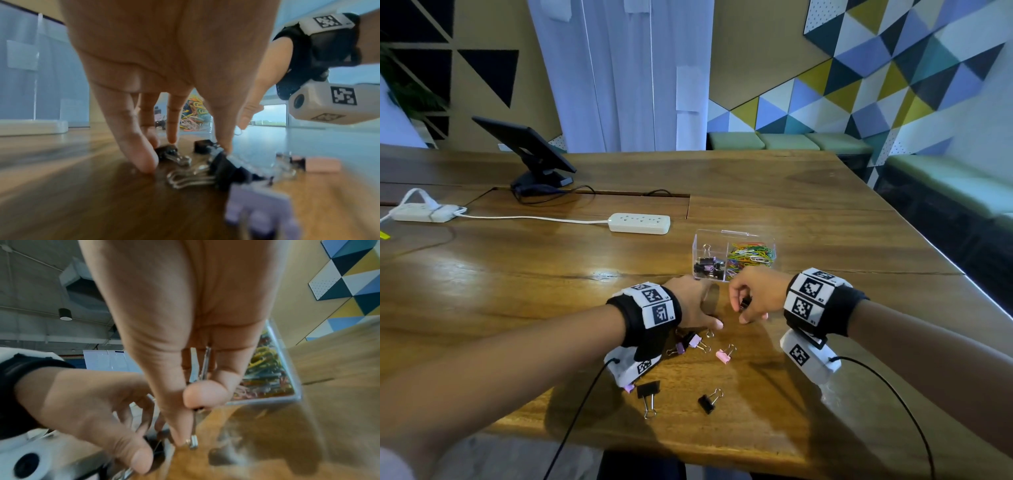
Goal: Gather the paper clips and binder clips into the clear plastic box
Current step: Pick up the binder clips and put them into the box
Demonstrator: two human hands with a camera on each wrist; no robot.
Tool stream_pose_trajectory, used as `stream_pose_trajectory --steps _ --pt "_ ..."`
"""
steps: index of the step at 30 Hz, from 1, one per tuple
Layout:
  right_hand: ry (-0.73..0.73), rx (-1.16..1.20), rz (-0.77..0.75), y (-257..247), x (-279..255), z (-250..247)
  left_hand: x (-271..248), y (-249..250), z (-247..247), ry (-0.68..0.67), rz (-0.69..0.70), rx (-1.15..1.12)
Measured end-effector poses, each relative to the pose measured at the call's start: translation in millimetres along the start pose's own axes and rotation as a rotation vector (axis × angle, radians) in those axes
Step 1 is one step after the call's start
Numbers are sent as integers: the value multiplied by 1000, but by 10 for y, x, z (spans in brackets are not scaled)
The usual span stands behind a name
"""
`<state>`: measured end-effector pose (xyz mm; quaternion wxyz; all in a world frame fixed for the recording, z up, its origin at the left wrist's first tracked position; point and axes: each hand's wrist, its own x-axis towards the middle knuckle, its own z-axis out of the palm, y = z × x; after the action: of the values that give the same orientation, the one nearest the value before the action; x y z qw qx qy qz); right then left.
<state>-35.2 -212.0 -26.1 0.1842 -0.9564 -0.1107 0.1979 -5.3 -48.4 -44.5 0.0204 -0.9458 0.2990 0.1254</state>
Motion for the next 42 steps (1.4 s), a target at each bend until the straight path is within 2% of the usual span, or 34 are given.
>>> stream_pose_trajectory --steps 5,11,15,23,31,33,37,39,42 --pt "204 87 -14 -53 32 -269 -17 -32 -62 -23 74 -124" --pt "447 198 -25 -183 177 -574 -36 -30 -94 -22 85 -156" --pt "510 175 24 -233 356 -626 -33 -32 -75 -24 100 -154" --pt "506 97 12 -246 464 -586 33 -152 -139 -94 93 -263" --pt "518 113 -78 -179 332 -551 104 -217 -215 -38 125 -340" --pt "537 117 -81 -176 261 -523 112 -242 -321 31 113 -378" --pt "510 32 -103 -193 70 -383 174 -296 -555 255 75 -475" --pt "422 -43 -116 -209 -10 -284 224 -303 -638 347 65 -540" --pt "169 -87 -130 -215 -64 -107 312 -287 -692 457 35 -567"
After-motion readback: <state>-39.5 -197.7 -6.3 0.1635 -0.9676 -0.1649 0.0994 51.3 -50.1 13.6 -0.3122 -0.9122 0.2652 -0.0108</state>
